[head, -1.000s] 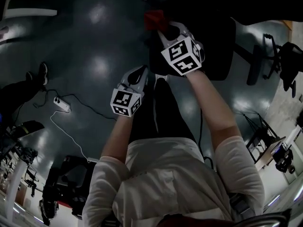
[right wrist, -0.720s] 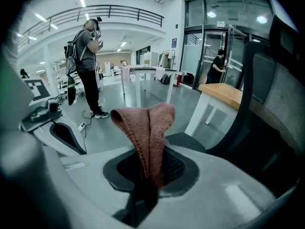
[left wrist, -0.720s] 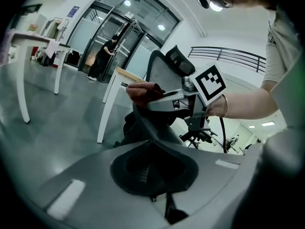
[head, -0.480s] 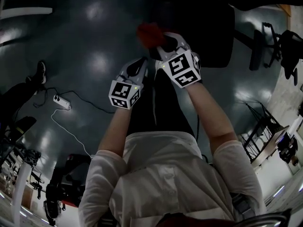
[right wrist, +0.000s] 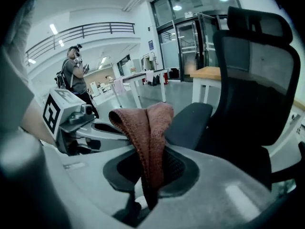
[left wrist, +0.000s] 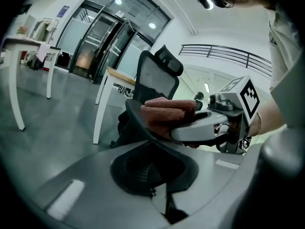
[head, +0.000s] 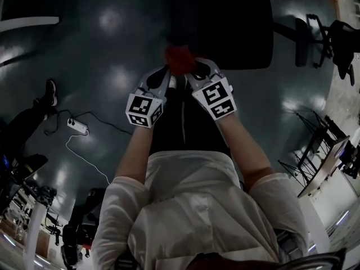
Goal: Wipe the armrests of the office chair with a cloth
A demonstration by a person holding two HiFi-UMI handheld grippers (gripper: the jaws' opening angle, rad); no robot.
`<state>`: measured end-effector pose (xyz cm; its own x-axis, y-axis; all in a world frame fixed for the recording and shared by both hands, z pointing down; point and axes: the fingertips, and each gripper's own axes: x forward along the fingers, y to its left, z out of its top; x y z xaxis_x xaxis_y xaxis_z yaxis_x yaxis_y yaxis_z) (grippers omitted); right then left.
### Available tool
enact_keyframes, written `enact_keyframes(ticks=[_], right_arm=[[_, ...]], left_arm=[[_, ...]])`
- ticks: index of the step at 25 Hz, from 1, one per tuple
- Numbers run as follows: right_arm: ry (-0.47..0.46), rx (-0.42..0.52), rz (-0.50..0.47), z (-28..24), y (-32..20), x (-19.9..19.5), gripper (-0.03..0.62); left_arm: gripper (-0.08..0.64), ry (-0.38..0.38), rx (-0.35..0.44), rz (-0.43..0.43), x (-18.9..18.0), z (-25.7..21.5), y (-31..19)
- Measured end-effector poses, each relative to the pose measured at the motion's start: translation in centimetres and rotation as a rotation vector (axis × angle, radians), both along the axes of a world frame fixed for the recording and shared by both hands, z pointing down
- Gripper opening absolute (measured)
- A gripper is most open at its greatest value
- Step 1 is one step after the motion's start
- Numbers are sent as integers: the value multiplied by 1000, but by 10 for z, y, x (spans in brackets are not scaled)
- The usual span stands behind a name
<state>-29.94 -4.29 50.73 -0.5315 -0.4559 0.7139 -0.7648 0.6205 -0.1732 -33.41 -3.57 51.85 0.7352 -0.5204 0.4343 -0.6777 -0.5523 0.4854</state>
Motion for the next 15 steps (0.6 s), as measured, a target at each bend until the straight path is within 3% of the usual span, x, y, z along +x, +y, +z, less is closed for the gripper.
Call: enact_keyframes(ticks=[3, 5, 10, 15], right_arm=[[-58, -29, 78, -8, 7, 14, 49], [-86, 15, 128, -20, -6, 31, 49], [-130, 129, 263, -33, -84, 90, 49], [-202, 110, 319, -7, -163, 109, 49]], left_arm=[[17, -1, 0, -1, 1, -3, 0], [17, 4, 0, -4, 3, -4, -3], [17, -3, 4, 8, 13, -2, -11], [17, -6, -16, -38, 12, 4, -29]])
